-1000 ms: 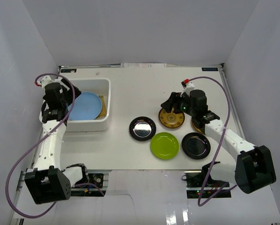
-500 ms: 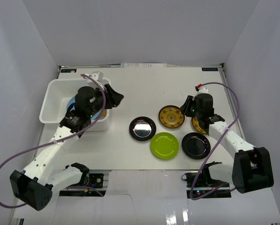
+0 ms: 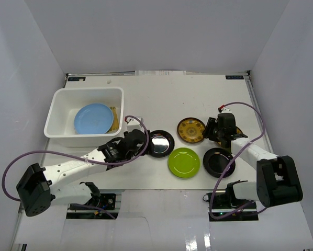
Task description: Place the plates into the plastic bin on the countertop
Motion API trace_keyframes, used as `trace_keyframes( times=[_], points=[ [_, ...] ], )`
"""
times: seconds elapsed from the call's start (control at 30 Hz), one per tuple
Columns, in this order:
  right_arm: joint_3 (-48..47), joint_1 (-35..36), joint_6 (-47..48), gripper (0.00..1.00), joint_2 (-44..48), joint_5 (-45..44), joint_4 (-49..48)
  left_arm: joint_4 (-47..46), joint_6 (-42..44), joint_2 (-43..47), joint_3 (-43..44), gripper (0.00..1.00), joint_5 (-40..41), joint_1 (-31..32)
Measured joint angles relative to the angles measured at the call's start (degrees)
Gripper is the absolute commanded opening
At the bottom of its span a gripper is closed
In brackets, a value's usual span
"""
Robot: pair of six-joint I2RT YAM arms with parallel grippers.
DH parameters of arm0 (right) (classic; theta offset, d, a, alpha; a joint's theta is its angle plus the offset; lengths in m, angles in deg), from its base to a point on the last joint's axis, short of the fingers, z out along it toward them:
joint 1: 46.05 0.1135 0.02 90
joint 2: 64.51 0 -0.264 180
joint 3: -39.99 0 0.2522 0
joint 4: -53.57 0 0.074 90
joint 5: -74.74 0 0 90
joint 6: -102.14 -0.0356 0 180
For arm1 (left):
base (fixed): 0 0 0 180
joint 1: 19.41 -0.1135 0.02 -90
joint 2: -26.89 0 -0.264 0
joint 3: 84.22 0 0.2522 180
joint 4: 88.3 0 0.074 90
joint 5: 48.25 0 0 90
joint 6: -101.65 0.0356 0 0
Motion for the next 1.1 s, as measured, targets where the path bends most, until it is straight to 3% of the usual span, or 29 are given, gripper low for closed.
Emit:
trace_keyframes(
  times=[0.3,0.6,0.93,1.1],
  points=[
    [0.0,-1.4,-1.05,0.44,-5.86,3.48,-3.52,0.52,-7.8,-8.39,-1.75,0.74,8.76,1.07],
    [0.76,-3.21,-1.51,0.42,-7.87,7.5,-7.41,-4.7,-8.94,-19.65,-2.01,0.69,11.61,1.07],
    [2.03,-4.66,-3.23,0.41,-9.62,10.8,-11.32,-10.01,-8.48,-24.13,-1.53,0.55,14.64,1.07],
    [3.02,-4.7,-4.52,0.28,-10.45,11.56,-14.32,-12.04,-8.94,-25.0,-1.55,0.45,15.82,1.07]
  ],
)
